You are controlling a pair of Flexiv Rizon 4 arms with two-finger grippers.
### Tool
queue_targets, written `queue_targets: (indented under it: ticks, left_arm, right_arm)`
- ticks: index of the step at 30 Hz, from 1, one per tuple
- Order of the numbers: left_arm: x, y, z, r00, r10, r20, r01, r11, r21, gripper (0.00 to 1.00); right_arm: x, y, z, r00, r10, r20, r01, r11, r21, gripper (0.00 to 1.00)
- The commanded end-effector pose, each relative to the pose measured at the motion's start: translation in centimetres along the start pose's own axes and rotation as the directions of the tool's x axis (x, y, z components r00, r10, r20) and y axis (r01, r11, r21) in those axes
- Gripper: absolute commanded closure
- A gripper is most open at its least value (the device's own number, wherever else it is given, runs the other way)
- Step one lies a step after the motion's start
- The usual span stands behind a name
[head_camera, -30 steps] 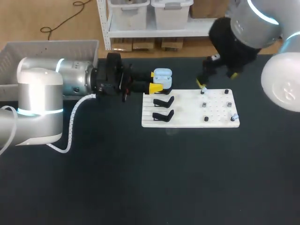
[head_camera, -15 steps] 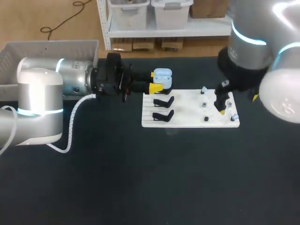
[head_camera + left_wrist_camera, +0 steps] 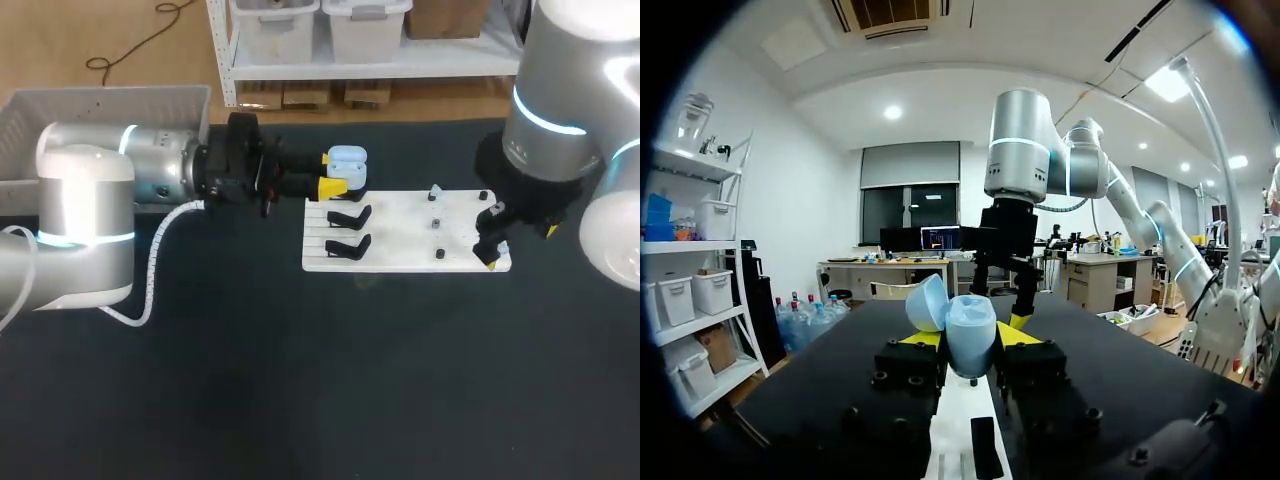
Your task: Pick up each earbud case from the left stands, insert the matching earbuds, close the lid, and place the case in the box.
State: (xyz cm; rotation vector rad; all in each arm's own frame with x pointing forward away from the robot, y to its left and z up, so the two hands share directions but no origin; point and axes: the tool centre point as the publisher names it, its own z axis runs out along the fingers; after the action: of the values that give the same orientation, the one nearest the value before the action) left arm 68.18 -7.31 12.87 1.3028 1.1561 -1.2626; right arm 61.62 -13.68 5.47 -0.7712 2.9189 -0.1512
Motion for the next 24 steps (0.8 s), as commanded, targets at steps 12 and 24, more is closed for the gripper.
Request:
queue_targets:
  ticks: [12,24]
  left_arm:
    - [0.1,0.1,0.0,1.000,0.000,0.000,0.000,1.000,0.002,1.00]
    - [0.1,0.1,0.0,1.000,0.000,0.000,0.000,1.000,0.002,1.00]
  right_arm:
    - [-1.4,-0.9,2.8,0.999,-0.034,0.000,0.034,0.998,0.051,0.47]
    - [-2.0,-1.4,4.1,1.000,-0.012,0.007,0.011,0.997,0.080,0.56]
